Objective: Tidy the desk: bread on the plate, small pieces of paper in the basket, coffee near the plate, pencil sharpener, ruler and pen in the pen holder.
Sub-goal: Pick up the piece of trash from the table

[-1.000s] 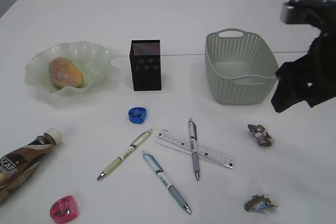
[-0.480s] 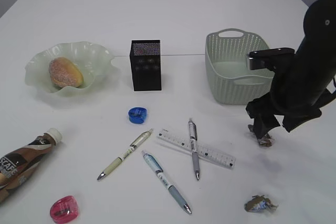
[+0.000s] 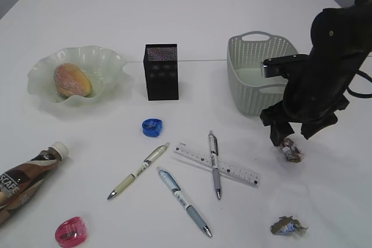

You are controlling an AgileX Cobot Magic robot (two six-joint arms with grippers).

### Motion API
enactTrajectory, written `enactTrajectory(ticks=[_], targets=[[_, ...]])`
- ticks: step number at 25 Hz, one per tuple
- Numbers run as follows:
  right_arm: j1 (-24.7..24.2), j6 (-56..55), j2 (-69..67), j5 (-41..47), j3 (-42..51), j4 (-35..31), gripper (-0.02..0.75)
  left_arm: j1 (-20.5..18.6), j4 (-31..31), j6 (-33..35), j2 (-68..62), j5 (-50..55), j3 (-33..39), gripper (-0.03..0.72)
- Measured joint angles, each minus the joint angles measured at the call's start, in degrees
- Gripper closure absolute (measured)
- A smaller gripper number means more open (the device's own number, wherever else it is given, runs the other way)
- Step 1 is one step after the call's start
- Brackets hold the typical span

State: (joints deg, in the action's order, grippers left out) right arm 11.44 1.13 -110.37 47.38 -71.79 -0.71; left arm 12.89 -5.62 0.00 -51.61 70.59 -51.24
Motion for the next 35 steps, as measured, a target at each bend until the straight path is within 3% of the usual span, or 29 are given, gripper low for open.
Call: enactTrajectory(ticks=[18,22,30,35], targets=[[0.0,-0.3,-6.8,1.5,-2.8,1.4,0.228,0.0,0.0,0.0,0.0,-1.4,0.0,0.272],[0.0,-0.3,-7.6,1.5,-2.8,1.4,0.292,0.0,0.1,0.0,0.0,-1.4,0.0,0.272],[0.0,-0.4,-7.6,1.5,-2.8,1.5,0.514,0.0,0.1,0.0,0.0,-1.4,0.0,0.272],[0.0,-0.6,-7.6,1.5,-2.8,1.5,0.542,0.0,0.1,0.0,0.0,-1.8,0.0,0.272]])
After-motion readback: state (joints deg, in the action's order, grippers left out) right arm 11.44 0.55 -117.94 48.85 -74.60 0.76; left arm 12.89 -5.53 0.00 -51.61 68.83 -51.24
